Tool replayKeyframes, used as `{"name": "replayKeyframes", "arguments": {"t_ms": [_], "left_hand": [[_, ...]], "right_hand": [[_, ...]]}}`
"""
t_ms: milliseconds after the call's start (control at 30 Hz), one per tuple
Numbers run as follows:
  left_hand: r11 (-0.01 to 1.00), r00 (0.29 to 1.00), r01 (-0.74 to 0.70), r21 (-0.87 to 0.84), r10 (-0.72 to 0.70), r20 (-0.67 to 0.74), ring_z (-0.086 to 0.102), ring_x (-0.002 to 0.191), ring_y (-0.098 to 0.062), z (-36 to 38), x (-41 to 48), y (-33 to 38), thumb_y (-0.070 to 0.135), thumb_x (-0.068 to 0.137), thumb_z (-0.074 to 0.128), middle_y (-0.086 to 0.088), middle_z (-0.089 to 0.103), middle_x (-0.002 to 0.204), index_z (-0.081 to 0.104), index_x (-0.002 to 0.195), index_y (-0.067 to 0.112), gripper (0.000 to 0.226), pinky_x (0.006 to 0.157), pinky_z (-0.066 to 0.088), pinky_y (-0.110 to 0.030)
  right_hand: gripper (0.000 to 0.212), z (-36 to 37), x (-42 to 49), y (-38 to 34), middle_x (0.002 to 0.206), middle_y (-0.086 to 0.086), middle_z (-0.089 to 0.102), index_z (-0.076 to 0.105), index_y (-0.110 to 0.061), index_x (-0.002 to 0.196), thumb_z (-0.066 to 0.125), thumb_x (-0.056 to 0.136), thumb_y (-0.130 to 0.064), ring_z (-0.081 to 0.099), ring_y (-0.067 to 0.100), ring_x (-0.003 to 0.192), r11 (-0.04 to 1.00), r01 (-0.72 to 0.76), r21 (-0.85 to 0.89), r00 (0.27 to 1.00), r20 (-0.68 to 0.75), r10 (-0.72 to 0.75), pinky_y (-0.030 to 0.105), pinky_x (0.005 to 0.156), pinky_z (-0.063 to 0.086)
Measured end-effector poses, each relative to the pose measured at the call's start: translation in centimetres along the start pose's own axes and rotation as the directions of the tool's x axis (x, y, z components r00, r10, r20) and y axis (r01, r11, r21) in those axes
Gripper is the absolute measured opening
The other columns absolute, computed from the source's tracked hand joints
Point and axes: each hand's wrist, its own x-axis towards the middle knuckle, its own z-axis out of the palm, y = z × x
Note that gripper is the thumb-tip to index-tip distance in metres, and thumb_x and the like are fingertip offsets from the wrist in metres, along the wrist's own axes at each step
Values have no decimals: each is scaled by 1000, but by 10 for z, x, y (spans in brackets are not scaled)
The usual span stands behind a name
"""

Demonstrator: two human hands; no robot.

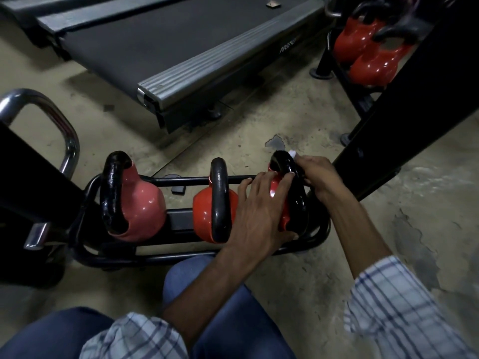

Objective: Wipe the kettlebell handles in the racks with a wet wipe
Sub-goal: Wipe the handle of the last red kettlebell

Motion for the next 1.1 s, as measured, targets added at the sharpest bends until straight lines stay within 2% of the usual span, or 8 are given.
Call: {"name": "replayKeyframes", "arguments": {"t_ms": [100, 300, 367, 467, 633, 800, 1000, 1100], "left_hand": [[1000, 1000, 0, -16, 0, 0, 26, 147, -26, 0, -1, -1, 58, 60, 85, -8, 30, 157, 21, 156, 28, 120, 118, 13, -45], [1000, 1000, -2, 6, 2, -12, 30, 144, -25, 0, -1, 1, 59, 59, 85, -8, 34, 154, 24, 155, 27, 118, 116, 17, -45], [1000, 1000, 1, 11, -1, -15, 30, 144, -26, 0, -1, 0, 60, 59, 84, -8, 34, 154, 24, 155, 27, 118, 116, 17, -46], [1000, 1000, 1, 20, -1, -18, 29, 145, -27, 0, -1, 1, 59, 61, 85, -10, 33, 155, 23, 156, 26, 118, 117, 18, -47], [1000, 1000, 2, 10, -2, -18, 28, 146, -28, 0, -1, 1, 61, 63, 83, -12, 33, 155, 22, 156, 26, 117, 118, 19, -49], [1000, 1000, -2, -5, 2, -15, 28, 145, -29, 0, -3, -1, 62, 68, 78, -12, 32, 156, 23, 156, 27, 110, 118, 19, -49], [997, 996, 73, -19, -74, -52, 32, 143, -24, 2, -7, 0, 67, 60, 81, -6, 34, 156, 24, 155, 21, 119, 118, 21, -46], [983, 982, 179, -33, -181, -52, 22, 149, -23, 3, -5, -1, 73, 54, 82, -4, 26, 161, 19, 156, 18, 132, 122, 13, -45]], "right_hand": [[21, 8, 27, -14, 73, 1, 60, 67, -14, 94, 75, 88, -32, 57, 11, 57, 996, -72, -49, 997, 22, 74, 15, 42, 43], [13, 15, 58, -44, 67, 4, 47, 63, -15, 81, 75, 85, -14, 38, 12, 55, 910, -17, -415, 984, 153, 89, 26, 51, 30], [13, 15, 63, -53, 67, 7, 54, 71, -7, 84, 79, 82, -16, 46, 14, 56, 822, 71, -564, 985, 168, 31, 29, 53, 41], [18, 17, 64, -68, 73, 15, 70, 76, -9, 75, 86, 77, -23, 63, 22, 64, 651, 213, -729, 973, 220, -72, 39, 75, 60], [20, 30, 50, -96, 85, 3, 78, 80, -14, 91, 84, 78, -30, 75, 18, 79, 336, 383, -860, 921, 383, -69, 37, 81, 61], [28, 68, 45, -102, 68, 3, 69, 73, -9, 73, 89, 69, -32, 70, 21, 73, 44, 378, -925, 926, 378, -18, 35, 77, 59], [35, 64, 45, -100, 81, 4, 76, 79, -12, 88, 93, 64, -33, 72, 20, 81, 1, 387, -922, 922, 387, 11, 36, 80, 61], [32, 51, 40, -95, 85, 2, 77, 81, -13, 86, 93, 63, -32, 72, 17, 79, 41, 404, -914, 913, 400, -82, 27, 67, 55]]}}
